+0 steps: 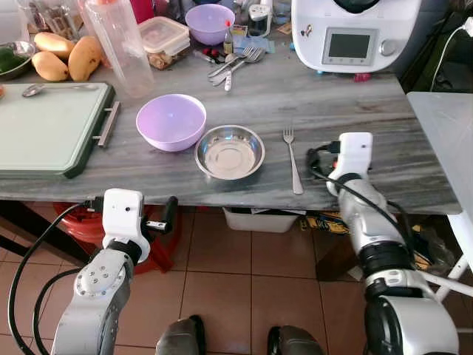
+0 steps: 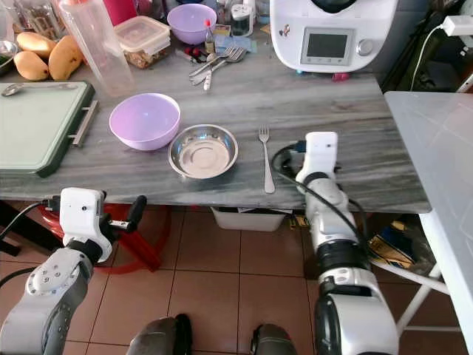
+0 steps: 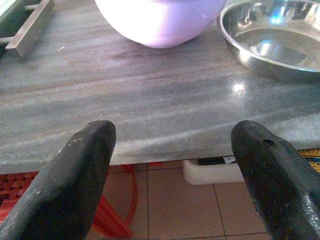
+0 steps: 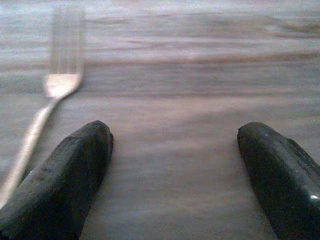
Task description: Setting the table
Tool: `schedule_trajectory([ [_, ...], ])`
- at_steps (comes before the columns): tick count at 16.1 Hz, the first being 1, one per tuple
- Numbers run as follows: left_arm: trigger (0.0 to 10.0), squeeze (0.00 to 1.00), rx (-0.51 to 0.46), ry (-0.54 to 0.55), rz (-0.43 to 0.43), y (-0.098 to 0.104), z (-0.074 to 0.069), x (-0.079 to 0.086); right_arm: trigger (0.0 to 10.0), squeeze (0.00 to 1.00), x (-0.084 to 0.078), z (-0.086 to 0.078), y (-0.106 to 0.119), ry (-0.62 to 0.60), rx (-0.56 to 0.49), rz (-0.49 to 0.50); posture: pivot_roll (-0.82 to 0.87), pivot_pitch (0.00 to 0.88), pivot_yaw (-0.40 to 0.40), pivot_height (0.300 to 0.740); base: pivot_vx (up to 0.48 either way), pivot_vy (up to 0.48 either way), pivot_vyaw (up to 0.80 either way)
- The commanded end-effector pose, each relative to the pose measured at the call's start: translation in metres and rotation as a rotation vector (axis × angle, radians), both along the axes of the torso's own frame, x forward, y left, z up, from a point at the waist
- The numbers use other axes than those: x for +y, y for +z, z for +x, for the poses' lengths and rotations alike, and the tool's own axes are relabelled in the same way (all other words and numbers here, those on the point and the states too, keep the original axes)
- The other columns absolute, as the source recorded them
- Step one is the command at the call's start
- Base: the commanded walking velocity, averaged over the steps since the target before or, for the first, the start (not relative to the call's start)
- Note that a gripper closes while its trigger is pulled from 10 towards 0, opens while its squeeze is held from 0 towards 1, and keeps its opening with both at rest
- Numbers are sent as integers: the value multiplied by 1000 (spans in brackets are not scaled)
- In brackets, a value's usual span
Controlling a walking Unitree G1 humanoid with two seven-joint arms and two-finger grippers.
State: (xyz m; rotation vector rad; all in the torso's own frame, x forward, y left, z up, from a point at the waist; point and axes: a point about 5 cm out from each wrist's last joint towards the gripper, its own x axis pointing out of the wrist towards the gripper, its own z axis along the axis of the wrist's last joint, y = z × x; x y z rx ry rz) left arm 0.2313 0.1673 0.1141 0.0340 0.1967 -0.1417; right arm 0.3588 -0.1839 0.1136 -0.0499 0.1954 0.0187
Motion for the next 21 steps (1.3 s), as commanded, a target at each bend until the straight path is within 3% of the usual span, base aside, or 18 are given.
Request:
schedule_trajectory([
  [1,10000,0,4,1,2,0,0,0,10000,0,13,-5,-12,67,54,13,122,145,53,740,0,0,0],
  [17,10000,0,-3,-2,2,1,3,0,10000,0,37,-10,-9,201,31,75,121,137,54,740,0,0,0],
  [21,10000,0,-6,-5,0,1,3,-1,10000,0,36,-11,-9,190,26,67,121,134,54,740,0,0,0],
])
